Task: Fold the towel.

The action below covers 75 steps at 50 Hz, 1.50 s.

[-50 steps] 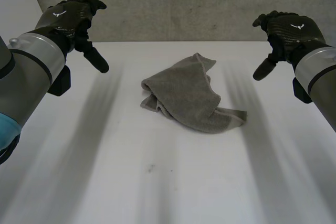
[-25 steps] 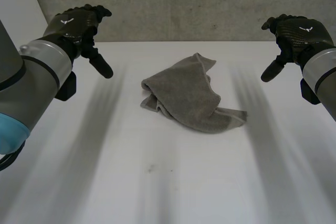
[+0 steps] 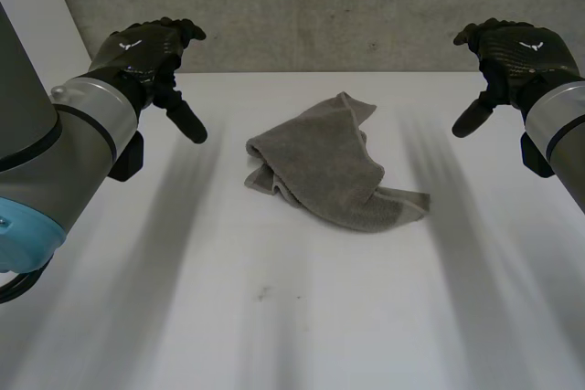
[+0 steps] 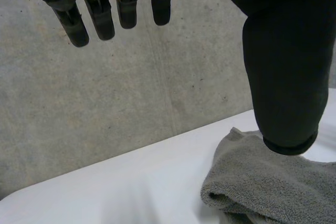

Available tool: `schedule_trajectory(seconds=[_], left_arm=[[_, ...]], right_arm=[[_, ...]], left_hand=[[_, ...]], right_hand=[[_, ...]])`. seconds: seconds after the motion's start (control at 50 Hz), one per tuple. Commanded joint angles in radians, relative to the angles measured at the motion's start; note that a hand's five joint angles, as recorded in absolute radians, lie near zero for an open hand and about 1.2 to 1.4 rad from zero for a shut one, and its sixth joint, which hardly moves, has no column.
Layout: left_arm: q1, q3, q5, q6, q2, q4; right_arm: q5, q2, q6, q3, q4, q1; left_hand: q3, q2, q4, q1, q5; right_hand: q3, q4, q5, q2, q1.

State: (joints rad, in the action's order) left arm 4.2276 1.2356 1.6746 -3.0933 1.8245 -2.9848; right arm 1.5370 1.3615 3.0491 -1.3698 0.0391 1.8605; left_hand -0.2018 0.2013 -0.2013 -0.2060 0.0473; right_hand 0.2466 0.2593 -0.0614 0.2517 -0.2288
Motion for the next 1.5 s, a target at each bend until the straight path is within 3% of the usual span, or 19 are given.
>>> schedule_trajectory(seconds=[0.02, 0.24, 0.36, 0.42, 0.46, 0.56, 0.76, 0.88, 0.96, 1.0, 1.02, 1.06, 1.1, 1.12, 1.14, 1.16, 1.34, 1.44, 1.5], left_arm=[[0.0, -0.001, 0.0, 0.001, 0.001, 0.0], [0.0, 0.001, -0.003, -0.001, 0.033, -0.046], [-0.001, -0.007, -0.004, -0.033, 0.118, -0.163], [-0.003, -0.025, -0.049, -0.091, 0.208, -0.255], [-0.003, -0.063, -0.154, -0.168, 0.319, -0.322], [-0.003, -0.16, -0.278, -0.281, 0.497, -0.356], [0.009, -0.353, -0.308, -0.409, 0.742, -0.443], [0.012, -0.453, -0.325, -0.424, 0.835, -0.496], [0.017, -0.496, -0.354, -0.424, 0.866, -0.494], [0.018, -0.498, -0.361, -0.424, 0.868, -0.496], [0.018, -0.498, -0.362, -0.424, 0.868, -0.496], [0.018, -0.496, -0.366, -0.424, 0.868, -0.496], [0.018, -0.489, -0.366, -0.424, 0.865, -0.496], [0.018, -0.481, -0.366, -0.424, 0.859, -0.496], [0.018, -0.481, -0.366, -0.424, 0.858, -0.496], [0.018, -0.467, -0.365, -0.424, 0.852, -0.496], [0.017, -0.297, -0.358, -0.424, 0.664, -0.497], [0.015, -0.081, -0.351, -0.407, 0.344, -0.505], [0.014, -0.016, -0.351, -0.406, 0.249, -0.505]], right_arm=[[-0.003, 0.001, 0.005, 0.003, 0.002, 0.0], [-0.012, -0.004, -0.009, 0.005, 0.001, 0.009], [-0.098, -0.093, -0.081, 0.018, -0.004, 0.017], [-0.138, -0.165, -0.136, 0.053, -0.005, 0.041], [-0.147, -0.205, -0.158, 0.075, -0.005, 0.065], [-0.16, -0.315, -0.182, 0.129, -0.008, 0.123], [-0.152, -0.525, -0.272, 0.222, -0.068, 0.227], [-0.134, -0.613, -0.355, 0.264, -0.07, 0.264], [-0.103, -0.645, -0.372, 0.287, -0.07, 0.272], [-0.072, -0.662, -0.375, 0.305, -0.068, 0.272], [-0.072, -0.662, -0.375, 0.305, -0.068, 0.272], [-0.067, -0.668, -0.377, 0.313, -0.068, 0.272], [-0.06, -0.683, -0.375, 0.325, -0.067, 0.272], [-0.06, -0.683, -0.375, 0.325, -0.067, 0.272], [-0.058, -0.682, -0.372, 0.327, -0.064, 0.27], [-0.057, -0.673, -0.372, 0.328, -0.064, 0.267], [-0.057, -0.476, -0.358, 0.302, -0.045, 0.246], [-0.067, -0.268, -0.351, 0.225, -0.001, 0.224], [-0.069, -0.144, -0.34, 0.189, 0.036, 0.223]], left_hand=[[0.027, -0.027, 0.027, 0.031, -0.047], [0.027, -0.027, 0.027, 0.031, -0.047], [0.024, -0.023, 0.023, 0.028, -0.044], [0.0, 0.001, -0.001, 0.004, -0.02], [0.0, 0.001, -0.001, 0.004, -0.02], [-0.003, 0.003, -0.003, 0.001, -0.017], [-0.038, 0.039, -0.039, -0.034, 0.018], [-0.164, 0.165, -0.165, -0.16, 0.144], [-0.39, 0.39, -0.39, -0.385, 0.37], [-0.521, 0.522, -0.522, -0.517, 0.501], [-0.523, 0.523, -0.523, -0.518, 0.503], [-0.794, 0.795, -0.795, -0.79, 0.774], [-0.889, 0.889, -0.889, -0.884, 0.869], [-1.012, 1.012, -1.012, -1.007, 0.992], [-1.013, 1.013, -1.013, -1.009, 0.993], [-1.173, 1.173, -1.173, -1.169, 1.153], [-1.194, 1.195, -1.195, -1.19, 1.174], [-1.194, 1.195, -1.195, -1.19, 1.174], [-1.194, 1.195, -1.195, -1.19, 1.174]], right_hand=[[-0.072, -0.085, 0.061, -0.077, 0.054], [-0.072, -0.085, 0.061, -0.077, 0.054], [-0.072, -0.085, 0.061, -0.077, 0.054], [-0.072, -0.085, 0.061, -0.077, 0.054], [-0.072, -0.085, 0.061, -0.077, 0.054], [-0.072, -0.085, 0.061, -0.077, 0.054], [-0.072, -0.085, 0.061, -0.077, 0.054], [-0.072, -0.085, 0.061, -0.077, 0.054], [-0.015, -0.028, 0.004, -0.02, -0.003], [0.283, 0.27, -0.294, 0.278, -0.301], [0.285, 0.272, -0.295, 0.28, -0.302], [0.42, 0.407, -0.43, 0.415, -0.437], [0.872, 0.859, -0.883, 0.867, -0.89], [0.875, 0.862, -0.885, 0.87, -0.892], [1.147, 1.134, -1.158, 1.142, -1.165], [1.15, 1.137, -1.16, 1.145, -1.167], [1.15, 1.137, -1.16, 1.145, -1.167], [1.15, 1.137, -1.16, 1.145, -1.167], [1.15, 1.137, -1.16, 1.145, -1.167]])
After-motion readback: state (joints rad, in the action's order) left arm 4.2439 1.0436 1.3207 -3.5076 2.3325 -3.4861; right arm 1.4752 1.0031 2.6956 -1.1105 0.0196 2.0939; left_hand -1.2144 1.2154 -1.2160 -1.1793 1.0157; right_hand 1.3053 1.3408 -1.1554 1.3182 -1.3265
